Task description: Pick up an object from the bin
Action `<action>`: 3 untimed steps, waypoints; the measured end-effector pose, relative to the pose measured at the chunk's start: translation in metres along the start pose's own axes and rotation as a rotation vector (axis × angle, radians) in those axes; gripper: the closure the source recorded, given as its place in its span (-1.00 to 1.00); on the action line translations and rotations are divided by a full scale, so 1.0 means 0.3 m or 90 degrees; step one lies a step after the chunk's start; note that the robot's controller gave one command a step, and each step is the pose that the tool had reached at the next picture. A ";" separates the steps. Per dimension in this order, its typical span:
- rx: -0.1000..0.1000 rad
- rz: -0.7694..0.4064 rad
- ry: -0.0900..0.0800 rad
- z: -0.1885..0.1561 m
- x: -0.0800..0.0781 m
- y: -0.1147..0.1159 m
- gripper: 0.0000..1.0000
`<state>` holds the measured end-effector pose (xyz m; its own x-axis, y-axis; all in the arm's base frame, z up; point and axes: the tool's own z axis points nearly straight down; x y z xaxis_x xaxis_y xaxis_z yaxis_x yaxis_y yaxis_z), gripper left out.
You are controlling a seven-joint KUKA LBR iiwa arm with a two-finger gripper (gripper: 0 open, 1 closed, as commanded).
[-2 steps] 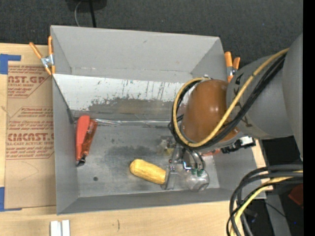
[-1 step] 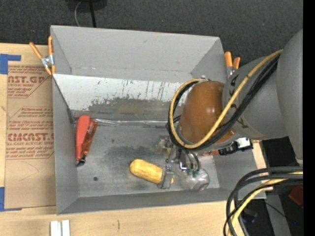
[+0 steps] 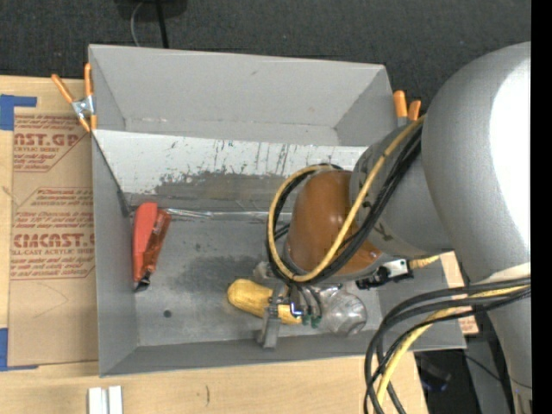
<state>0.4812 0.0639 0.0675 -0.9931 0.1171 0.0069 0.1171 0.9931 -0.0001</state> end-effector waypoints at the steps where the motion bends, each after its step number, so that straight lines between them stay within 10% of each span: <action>1: -0.002 0.059 -0.005 -0.006 0.007 0.016 1.00; 3: -0.001 0.060 -0.001 -0.018 0.011 0.015 1.00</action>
Offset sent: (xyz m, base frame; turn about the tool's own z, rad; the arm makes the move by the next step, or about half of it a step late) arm 0.0000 0.0000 0.0000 0.0000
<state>0.4784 0.0688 0.0729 -0.9778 0.2093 0.0050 0.2093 0.9778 0.0007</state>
